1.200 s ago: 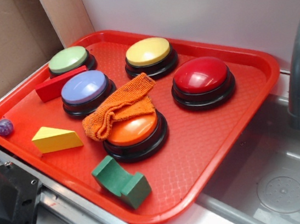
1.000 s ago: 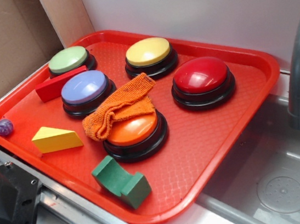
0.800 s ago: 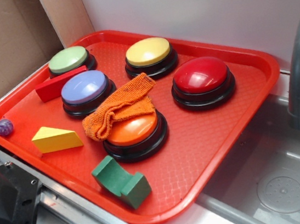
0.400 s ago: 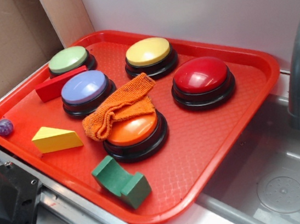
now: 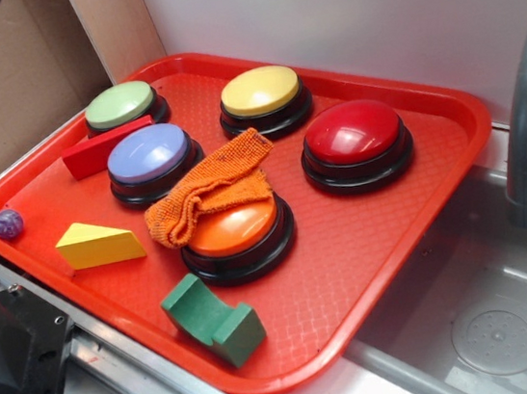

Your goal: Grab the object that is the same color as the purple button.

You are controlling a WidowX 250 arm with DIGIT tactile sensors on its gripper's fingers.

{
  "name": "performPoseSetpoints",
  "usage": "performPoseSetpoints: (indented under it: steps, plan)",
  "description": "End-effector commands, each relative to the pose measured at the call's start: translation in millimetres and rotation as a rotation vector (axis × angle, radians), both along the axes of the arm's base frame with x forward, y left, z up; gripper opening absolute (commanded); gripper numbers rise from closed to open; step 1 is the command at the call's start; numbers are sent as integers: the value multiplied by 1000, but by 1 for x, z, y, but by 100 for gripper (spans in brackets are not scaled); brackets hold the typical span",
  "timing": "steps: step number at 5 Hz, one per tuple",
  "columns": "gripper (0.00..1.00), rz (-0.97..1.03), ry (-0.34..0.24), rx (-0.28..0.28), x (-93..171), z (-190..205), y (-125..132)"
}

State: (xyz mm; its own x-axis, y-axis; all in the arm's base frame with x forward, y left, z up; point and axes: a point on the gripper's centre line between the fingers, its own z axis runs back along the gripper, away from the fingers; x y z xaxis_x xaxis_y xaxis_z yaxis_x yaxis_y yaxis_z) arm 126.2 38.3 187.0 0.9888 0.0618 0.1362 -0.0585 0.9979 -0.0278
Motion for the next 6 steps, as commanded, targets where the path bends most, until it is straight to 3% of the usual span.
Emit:
performPoseSetpoints:
  steps: [1,3,5,6]
  plan:
    - [100,29,-41,53,8,-33,23]
    - [100,40,-9,96,7,-80,51]
    - [100,34,-11,138,3,-120,68]
    - [100,25,25,156,-1,-136,79]
